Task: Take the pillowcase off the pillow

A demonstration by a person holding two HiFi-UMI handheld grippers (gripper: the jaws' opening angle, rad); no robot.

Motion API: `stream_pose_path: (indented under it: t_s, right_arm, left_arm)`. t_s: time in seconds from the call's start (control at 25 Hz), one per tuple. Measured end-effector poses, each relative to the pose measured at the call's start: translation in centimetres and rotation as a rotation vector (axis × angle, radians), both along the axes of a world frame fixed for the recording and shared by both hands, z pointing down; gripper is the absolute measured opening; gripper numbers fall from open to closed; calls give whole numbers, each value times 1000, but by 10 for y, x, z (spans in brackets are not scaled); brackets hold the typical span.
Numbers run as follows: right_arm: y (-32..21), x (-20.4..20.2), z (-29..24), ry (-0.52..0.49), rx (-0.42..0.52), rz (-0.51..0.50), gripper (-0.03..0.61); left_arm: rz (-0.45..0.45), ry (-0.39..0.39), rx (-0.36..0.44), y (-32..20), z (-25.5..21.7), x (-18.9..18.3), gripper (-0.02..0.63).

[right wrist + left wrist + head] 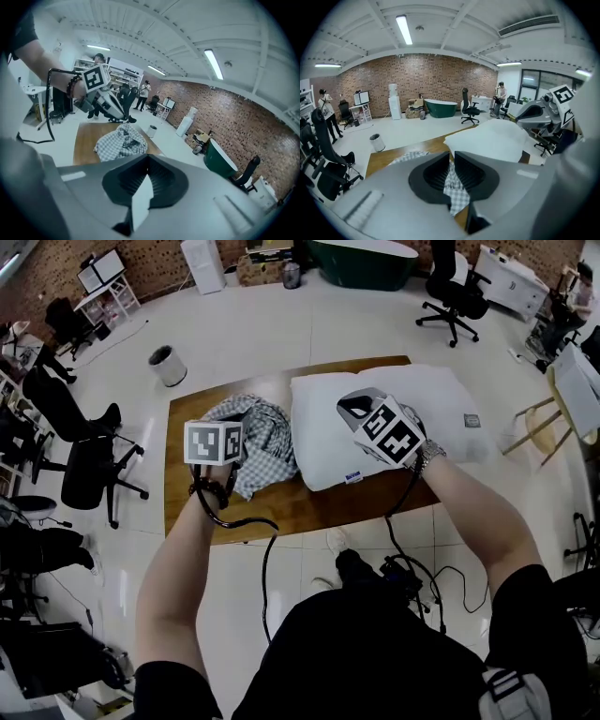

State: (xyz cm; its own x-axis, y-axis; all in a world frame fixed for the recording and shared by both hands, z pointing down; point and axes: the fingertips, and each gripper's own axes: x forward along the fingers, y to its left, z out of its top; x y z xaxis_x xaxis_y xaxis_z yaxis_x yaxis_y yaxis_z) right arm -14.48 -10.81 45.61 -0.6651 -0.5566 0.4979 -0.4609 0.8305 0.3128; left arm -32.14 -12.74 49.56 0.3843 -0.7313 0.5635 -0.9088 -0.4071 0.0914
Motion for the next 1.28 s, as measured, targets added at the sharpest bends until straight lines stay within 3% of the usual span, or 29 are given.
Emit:
stream_pose_path:
  t_s: [0.12,0.32,0.68,0.8,0.92,1.28]
  right_arm:
    - [28,-4,-14,-65,15,16,2]
    - [70,1,-41,-198,65,38,0]
    - [118,22,-58,-336,92,19,0]
    - [127,35,-56,-359,98,14,0]
    - [134,45,-59,-379,99,13,0]
    - [160,75,-70,-408,122,-11,0]
  left_arm:
    - [66,9,80,36,-32,35,7]
    - [148,21,223,94,-62,92,5]
    - [200,-86,439,146,-93,163,3]
    - [183,-82,463,157,-96,179,5]
    - [155,-53,452,161,-96,190,4]
    - [126,-61,436,177,-95,227,3]
